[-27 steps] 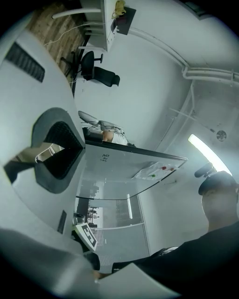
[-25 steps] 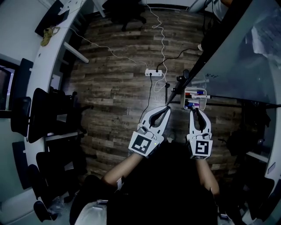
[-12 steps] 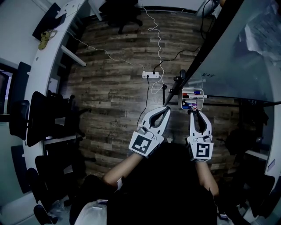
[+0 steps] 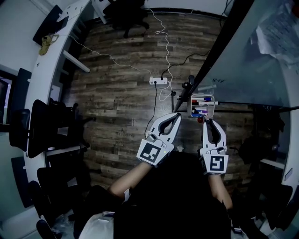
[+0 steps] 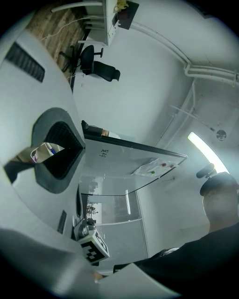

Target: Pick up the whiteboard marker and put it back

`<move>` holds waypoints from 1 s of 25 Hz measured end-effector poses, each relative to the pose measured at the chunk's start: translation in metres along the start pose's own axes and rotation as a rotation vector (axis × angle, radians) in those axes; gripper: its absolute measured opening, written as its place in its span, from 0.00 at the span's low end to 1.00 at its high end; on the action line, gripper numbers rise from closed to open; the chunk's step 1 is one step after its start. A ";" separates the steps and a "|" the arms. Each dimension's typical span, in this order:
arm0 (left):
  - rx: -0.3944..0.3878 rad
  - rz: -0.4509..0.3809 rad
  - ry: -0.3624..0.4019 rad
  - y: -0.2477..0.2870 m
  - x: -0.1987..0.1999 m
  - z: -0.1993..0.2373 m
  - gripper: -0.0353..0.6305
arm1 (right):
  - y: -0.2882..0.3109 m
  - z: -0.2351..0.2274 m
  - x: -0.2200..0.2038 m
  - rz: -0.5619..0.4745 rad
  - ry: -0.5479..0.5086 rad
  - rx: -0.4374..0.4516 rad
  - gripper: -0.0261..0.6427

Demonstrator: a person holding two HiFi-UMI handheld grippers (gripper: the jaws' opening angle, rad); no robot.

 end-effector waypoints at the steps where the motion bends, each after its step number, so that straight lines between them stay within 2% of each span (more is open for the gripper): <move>1: -0.002 0.001 0.000 0.001 0.000 0.000 0.06 | -0.001 -0.001 0.001 0.001 -0.008 0.001 0.16; 7: -0.015 -0.003 0.007 0.007 0.000 0.000 0.06 | -0.007 -0.002 0.015 -0.054 0.075 0.000 0.16; 21: -0.041 0.004 0.013 0.015 0.000 -0.002 0.06 | -0.019 -0.007 0.025 -0.066 0.070 -0.022 0.16; 25: -0.040 0.017 0.038 0.015 -0.002 -0.004 0.06 | -0.020 -0.007 0.026 -0.065 0.076 -0.026 0.16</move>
Point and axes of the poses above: the fingertips, and each gripper's own axes: y forward along the fingers, z to its left, x out of its top, the point moved 9 cm from there along -y, backward along the fingers, and after that the axes turned 7 degrees about -x, right-handed, at the moved point
